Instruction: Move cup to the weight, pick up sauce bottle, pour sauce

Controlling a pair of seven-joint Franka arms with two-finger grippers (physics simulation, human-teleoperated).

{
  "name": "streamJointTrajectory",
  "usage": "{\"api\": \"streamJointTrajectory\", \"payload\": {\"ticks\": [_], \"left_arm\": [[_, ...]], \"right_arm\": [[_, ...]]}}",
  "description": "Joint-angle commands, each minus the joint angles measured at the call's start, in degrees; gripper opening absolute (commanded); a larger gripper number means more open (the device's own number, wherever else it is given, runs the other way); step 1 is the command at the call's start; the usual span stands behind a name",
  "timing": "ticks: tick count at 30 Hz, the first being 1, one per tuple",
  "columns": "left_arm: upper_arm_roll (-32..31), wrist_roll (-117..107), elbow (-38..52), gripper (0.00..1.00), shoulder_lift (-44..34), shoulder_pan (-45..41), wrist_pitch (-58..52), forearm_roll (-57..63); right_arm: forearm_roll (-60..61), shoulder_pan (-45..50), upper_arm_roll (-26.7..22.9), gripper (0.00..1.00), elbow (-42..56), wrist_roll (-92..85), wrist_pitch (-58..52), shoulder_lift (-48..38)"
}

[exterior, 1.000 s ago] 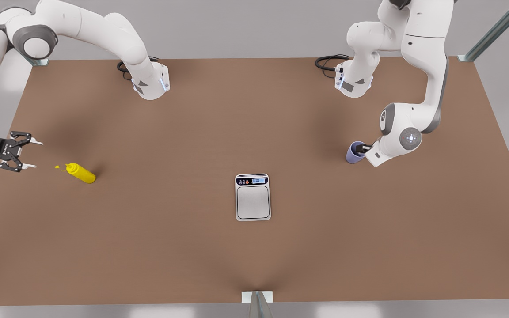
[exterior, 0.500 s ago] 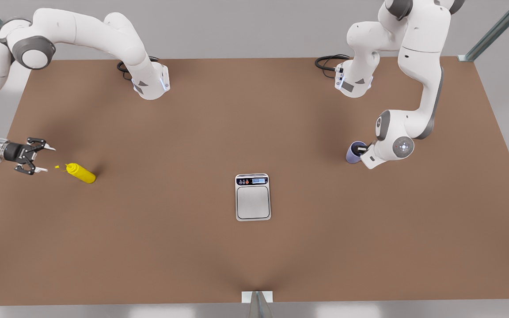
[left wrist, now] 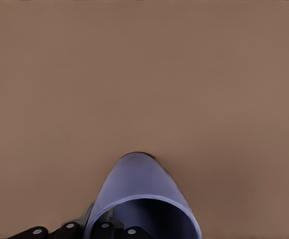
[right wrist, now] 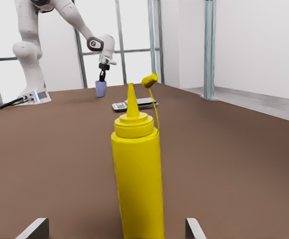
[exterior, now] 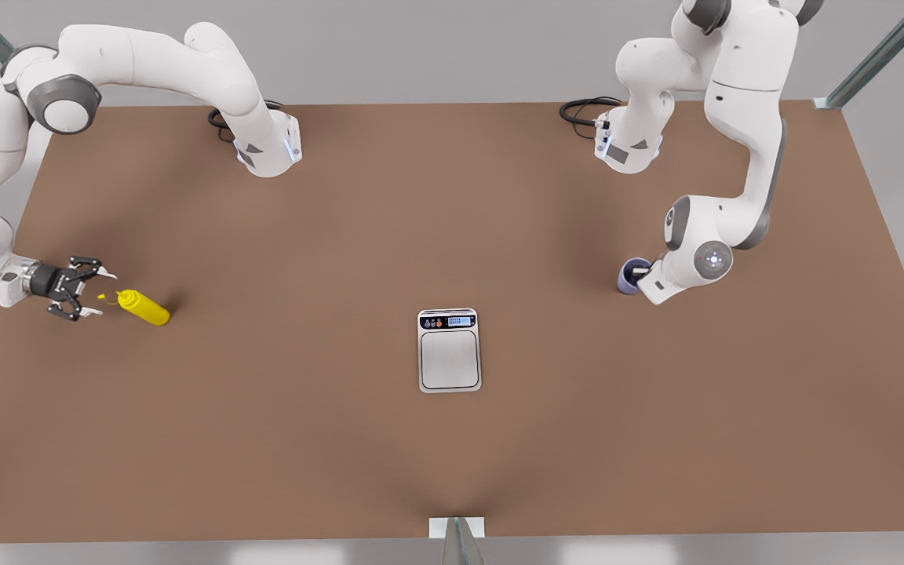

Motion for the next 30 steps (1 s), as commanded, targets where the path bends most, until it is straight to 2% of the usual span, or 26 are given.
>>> {"api": "streamJointTrajectory", "payload": {"ticks": [1, 4, 8, 10, 15, 19, 21, 27, 30], "left_arm": [[0.0, -0.3, 0.0, 0.21, 0.0, 0.0, 0.0, -1.2], [-0.1, -3.3, 1.7, 0.21, -1.7, -0.3, -1.8, -1.3], [-1.1, -3.3, 11.9, 0.21, -1.0, -0.5, -9.2, -6.1], [-3.6, -4.0, 18.0, 0.21, 3.1, -0.5, -9.2, -6.3], [-3.6, -4.3, 36.2, 0.21, 14.0, -5.2, -11.3, -9.1], [-3.8, -22.7, 54.8, 0.21, 27.5, -14.6, -11.3, -10.1], [-6.5, -30.5, 59.7, 0.21, 30.5, -15.6, -11.3, -9.9], [-6.5, -42.9, 67.1, 0.21, 35.3, -23.3, -10.7, -10.1], [-7.1, -43.9, 67.2, 0.21, 36.5, -24.9, -9.5, -10.0]], "right_arm": [[0.0, 0.0, 0.0, 1.0, 0.0, 0.0, 0.0, 0.0], [0.0, 1.5, 0.0, 1.0, -0.4, 0.1, 0.7, 0.1], [0.2, 2.3, 0.1, 1.0, -1.6, -0.6, 2.4, 0.1], [0.1, 3.0, 0.1, 1.0, -2.9, -1.7, 2.5, 0.1], [0.3, 3.1, 0.1, 1.0, -3.3, -2.4, 2.6, 0.3], [0.5, 3.7, 0.2, 1.0, -3.6, -2.4, 3.1, 0.3], [0.6, 4.2, 0.2, 1.0, -4.1, -2.4, 3.6, 0.3], [2.3, 5.6, 0.4, 1.0, -5.6, -2.4, 5.5, 0.3], [2.3, 5.7, 0.4, 1.0, -6.7, -2.3, 6.3, 0.3]]}}
